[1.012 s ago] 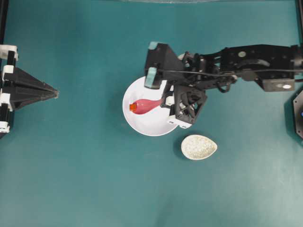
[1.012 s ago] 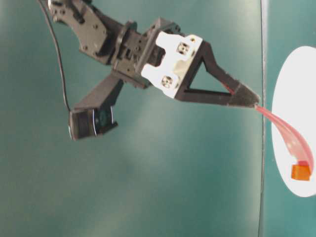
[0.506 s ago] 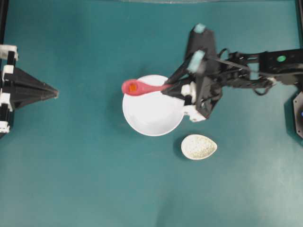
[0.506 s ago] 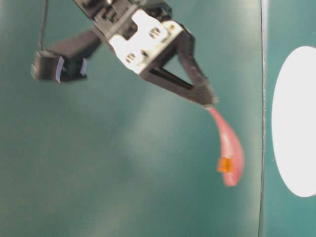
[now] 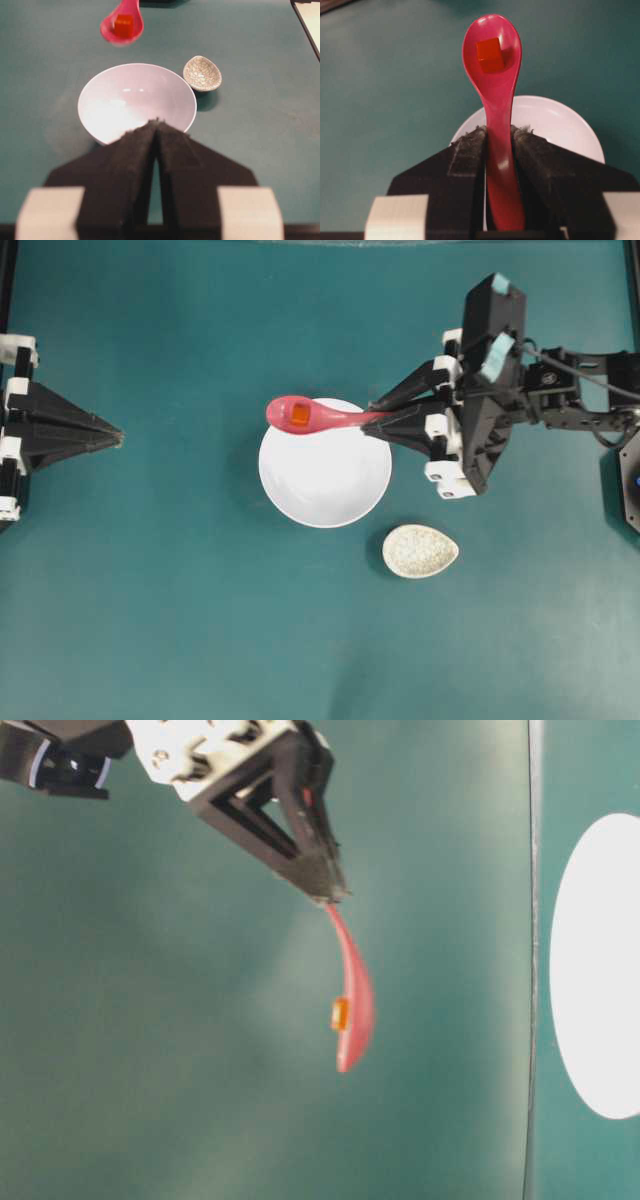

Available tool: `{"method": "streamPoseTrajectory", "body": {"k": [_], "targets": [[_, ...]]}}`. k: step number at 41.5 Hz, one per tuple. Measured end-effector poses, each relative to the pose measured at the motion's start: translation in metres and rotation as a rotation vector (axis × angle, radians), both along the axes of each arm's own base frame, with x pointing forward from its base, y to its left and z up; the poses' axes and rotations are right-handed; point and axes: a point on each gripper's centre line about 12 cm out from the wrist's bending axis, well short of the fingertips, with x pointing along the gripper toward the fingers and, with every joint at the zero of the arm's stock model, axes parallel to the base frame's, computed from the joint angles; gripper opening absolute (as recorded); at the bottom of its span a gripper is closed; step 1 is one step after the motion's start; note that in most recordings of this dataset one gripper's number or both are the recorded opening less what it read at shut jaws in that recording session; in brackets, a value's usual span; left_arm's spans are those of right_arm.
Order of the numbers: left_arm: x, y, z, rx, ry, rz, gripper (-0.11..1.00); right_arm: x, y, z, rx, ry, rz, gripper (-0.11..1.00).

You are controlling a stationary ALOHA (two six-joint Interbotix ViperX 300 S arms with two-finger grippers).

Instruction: Grip the spoon and scoop the red block from the bowl with right arm.

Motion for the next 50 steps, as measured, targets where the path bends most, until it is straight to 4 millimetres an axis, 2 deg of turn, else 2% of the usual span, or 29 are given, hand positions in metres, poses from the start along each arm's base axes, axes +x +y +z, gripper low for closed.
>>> {"method": "streamPoseTrajectory", "body": {"k": [27, 50], "targets": [[0.000, 0.000, -0.001, 0.002, 0.005, 0.001, 0.00, -0.019, 0.004, 0.028, 0.007, -0.013, 0.021, 0.22], [0.000, 0.000, -0.002, -0.013, 0.015, 0.003, 0.00, -0.019, 0.004, 0.027, 0.006, -0.009, 0.020, 0.22]]}}
